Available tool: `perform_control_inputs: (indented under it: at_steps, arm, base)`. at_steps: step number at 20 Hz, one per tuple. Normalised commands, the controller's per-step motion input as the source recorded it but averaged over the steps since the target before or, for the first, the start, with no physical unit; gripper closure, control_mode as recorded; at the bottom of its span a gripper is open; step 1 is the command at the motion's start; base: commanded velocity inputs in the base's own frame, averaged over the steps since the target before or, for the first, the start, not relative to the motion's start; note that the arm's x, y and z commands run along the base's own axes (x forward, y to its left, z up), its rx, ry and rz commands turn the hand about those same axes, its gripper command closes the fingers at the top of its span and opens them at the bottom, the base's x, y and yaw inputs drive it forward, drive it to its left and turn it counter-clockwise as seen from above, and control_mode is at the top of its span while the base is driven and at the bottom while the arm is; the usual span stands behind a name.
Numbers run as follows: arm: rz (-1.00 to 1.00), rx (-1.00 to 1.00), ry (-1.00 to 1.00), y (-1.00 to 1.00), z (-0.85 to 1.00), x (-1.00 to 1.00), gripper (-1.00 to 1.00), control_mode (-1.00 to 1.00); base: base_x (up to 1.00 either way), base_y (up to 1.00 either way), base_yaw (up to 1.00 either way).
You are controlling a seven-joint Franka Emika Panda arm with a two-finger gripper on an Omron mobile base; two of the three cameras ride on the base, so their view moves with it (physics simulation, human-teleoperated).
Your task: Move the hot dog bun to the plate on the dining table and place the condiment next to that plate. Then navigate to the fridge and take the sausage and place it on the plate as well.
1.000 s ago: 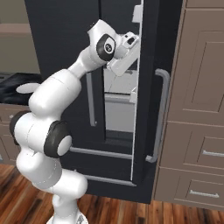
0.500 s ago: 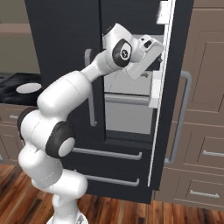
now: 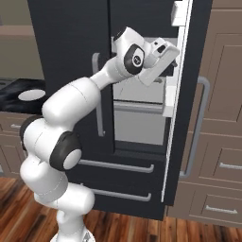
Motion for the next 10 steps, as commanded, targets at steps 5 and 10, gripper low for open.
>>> perform_control_inputs:
  at_steps: [5, 10]
  arm:
    - [0.0, 0.03, -0.09, -0.02, 0.04, 0.02, -1.0, -1.0]
    - [-0.03, 0.07, -0.03, 0.65, 0.09, -0.14, -1.0, -1.0]
  base:
    - [0.0, 0.0, 0.0]
    - [0.0, 0.0, 0.0]
